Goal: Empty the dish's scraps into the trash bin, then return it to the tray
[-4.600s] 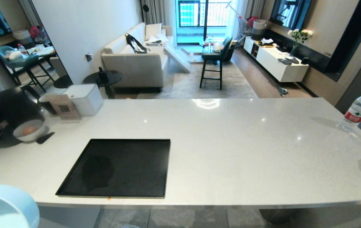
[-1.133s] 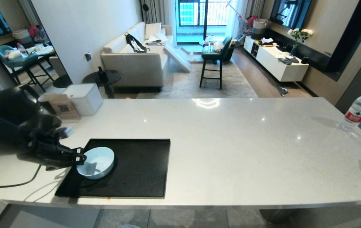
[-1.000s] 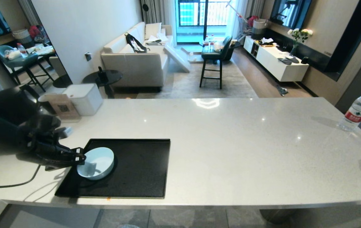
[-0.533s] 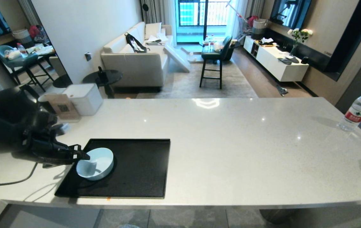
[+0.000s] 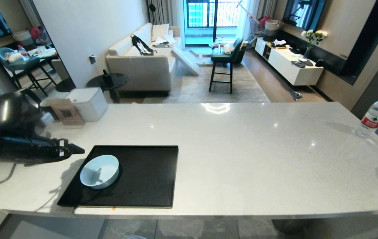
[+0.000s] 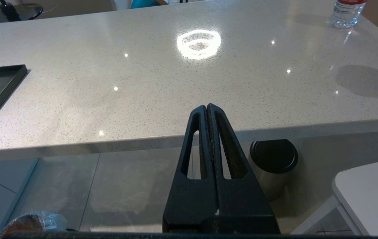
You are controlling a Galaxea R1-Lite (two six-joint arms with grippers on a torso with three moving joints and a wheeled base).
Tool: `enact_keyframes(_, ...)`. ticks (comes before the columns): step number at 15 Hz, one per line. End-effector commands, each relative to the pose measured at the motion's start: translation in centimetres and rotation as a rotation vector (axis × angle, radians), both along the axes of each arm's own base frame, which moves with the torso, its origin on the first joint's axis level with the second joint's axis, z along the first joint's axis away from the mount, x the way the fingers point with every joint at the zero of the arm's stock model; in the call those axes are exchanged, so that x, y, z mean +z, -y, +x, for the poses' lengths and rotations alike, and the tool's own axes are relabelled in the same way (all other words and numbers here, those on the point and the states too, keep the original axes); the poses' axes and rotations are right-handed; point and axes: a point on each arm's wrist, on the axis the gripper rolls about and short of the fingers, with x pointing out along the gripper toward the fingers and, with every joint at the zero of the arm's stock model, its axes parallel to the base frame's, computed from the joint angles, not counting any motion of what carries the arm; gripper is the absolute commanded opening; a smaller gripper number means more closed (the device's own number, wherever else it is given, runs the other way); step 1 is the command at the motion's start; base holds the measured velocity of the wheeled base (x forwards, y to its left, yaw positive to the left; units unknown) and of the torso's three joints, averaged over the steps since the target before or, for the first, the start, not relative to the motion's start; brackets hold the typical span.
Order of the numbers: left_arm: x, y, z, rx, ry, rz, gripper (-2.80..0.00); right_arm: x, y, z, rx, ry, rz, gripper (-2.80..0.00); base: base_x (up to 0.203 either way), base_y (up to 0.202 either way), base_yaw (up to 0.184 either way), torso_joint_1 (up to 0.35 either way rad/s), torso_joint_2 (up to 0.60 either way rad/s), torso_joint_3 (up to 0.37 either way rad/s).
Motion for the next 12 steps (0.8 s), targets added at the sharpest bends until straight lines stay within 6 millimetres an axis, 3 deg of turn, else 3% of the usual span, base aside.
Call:
enact_keyframes(1, 3.1, 0.2, -3.4, 0.02, 0.099, 0.024, 0.0, 0.0, 0.0, 0.0, 0.0, 0.001, 0.001, -2.8, 0.0, 0.0, 0.0, 0.0, 0.0, 0.0)
enact_keyframes(3, 3.5, 0.4, -5.9, 0.038, 0.146, 0.036, 0.0, 0.0, 0.0, 0.0, 0.0, 0.001, 0.0, -2.8, 0.0, 0.0, 0.0, 0.0, 0.0, 0.0)
enact_keyframes(4, 3.8, 0.5, -7.1, 0.047, 0.174, 0.045, -2.8, 0.0, 0.0, 0.0, 0.0, 0.0, 0.0, -2.8, 0.0, 0.0, 0.0, 0.0, 0.0, 0.0)
enact_keyframes(12, 3.4, 2.9, -15.0, 0.014, 0.271, 0.026, -2.8, 0.0, 0.0, 0.0, 0.0, 0.0, -0.001, -2.8, 0.0, 0.0, 0.0, 0.0, 0.0, 0.0)
